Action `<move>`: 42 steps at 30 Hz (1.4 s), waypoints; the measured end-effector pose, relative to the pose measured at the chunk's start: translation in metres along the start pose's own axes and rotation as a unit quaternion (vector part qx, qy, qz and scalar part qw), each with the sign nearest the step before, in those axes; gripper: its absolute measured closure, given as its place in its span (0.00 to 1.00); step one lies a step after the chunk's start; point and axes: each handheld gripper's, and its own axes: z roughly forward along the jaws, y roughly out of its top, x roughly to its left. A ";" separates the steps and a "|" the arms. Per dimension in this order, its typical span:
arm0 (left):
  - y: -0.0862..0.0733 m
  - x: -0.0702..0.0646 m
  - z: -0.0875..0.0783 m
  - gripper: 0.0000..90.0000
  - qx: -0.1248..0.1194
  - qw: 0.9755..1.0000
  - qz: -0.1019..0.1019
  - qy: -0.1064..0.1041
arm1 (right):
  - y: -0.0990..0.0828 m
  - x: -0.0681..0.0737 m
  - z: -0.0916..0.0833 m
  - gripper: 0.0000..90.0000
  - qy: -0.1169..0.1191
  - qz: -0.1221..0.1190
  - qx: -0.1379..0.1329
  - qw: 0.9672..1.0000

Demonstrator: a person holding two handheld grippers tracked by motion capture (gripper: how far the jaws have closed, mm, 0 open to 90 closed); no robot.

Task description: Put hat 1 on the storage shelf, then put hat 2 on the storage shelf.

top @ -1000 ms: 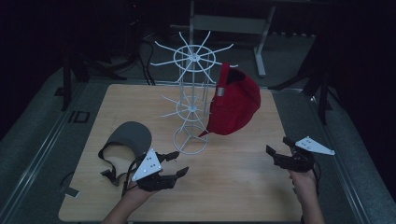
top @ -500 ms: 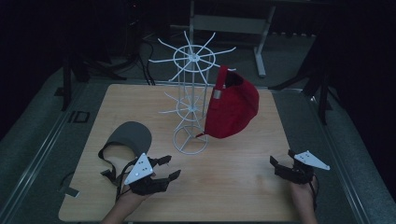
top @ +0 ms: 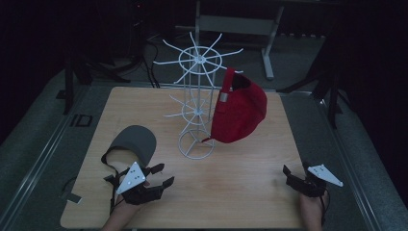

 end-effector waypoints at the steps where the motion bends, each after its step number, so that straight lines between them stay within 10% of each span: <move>1: -0.002 0.001 -0.002 0.45 0.002 1.000 0.002 0.006 | 0.000 0.000 0.000 0.17 -0.002 0.002 -0.002 1.000; 15: -0.020 0.028 -0.060 0.45 0.003 0.997 -0.004 0.083 | -0.001 0.001 -0.002 0.17 0.002 0.007 -0.006 1.000; 25: -0.053 0.060 -0.106 0.45 0.033 0.985 -0.050 0.160 | -0.001 0.001 -0.002 0.18 0.006 0.013 0.000 1.000; 29: -0.065 0.066 -0.108 0.45 0.063 0.979 -0.068 0.183 | -0.001 0.001 -0.001 0.17 0.006 0.008 0.003 1.000; 36: -0.071 0.061 -0.096 0.40 0.088 0.978 -0.077 0.171 | -0.001 0.000 -0.002 0.17 0.011 0.016 -0.003 1.000; 42: -0.071 0.059 -0.083 0.39 0.143 0.966 -0.069 0.204 | -0.001 0.000 -0.002 0.17 0.011 0.016 -0.003 1.000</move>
